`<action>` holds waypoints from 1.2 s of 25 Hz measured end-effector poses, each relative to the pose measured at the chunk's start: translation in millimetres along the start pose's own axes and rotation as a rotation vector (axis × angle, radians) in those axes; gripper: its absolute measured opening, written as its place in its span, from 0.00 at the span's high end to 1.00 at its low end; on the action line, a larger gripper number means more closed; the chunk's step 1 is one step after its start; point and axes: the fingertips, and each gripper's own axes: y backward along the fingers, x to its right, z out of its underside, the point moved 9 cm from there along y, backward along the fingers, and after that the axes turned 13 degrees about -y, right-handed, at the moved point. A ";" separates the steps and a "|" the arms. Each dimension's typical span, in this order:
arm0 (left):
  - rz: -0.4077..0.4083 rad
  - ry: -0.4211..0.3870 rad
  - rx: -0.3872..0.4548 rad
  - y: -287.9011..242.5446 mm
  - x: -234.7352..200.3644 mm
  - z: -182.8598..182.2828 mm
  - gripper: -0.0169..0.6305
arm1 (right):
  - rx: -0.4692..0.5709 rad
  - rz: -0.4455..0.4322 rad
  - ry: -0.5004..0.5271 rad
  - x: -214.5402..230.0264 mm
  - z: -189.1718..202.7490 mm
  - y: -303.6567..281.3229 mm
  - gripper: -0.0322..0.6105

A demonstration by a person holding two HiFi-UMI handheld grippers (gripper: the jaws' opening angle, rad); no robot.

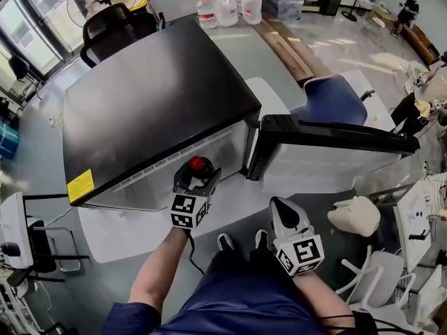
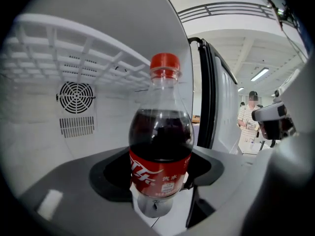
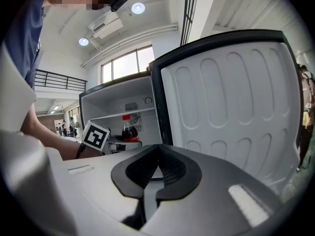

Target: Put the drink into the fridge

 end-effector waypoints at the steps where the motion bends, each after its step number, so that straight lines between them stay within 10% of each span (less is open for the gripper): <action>1: 0.005 0.000 -0.001 -4.0 -1.0 0.9 0.48 | 0.001 0.011 -0.002 1.1 0.6 0.9 0.94; 30: 0.000 0.036 -0.052 -85.6 -58.4 17.5 0.48 | -0.014 0.132 -0.019 8.4 3.5 8.7 0.94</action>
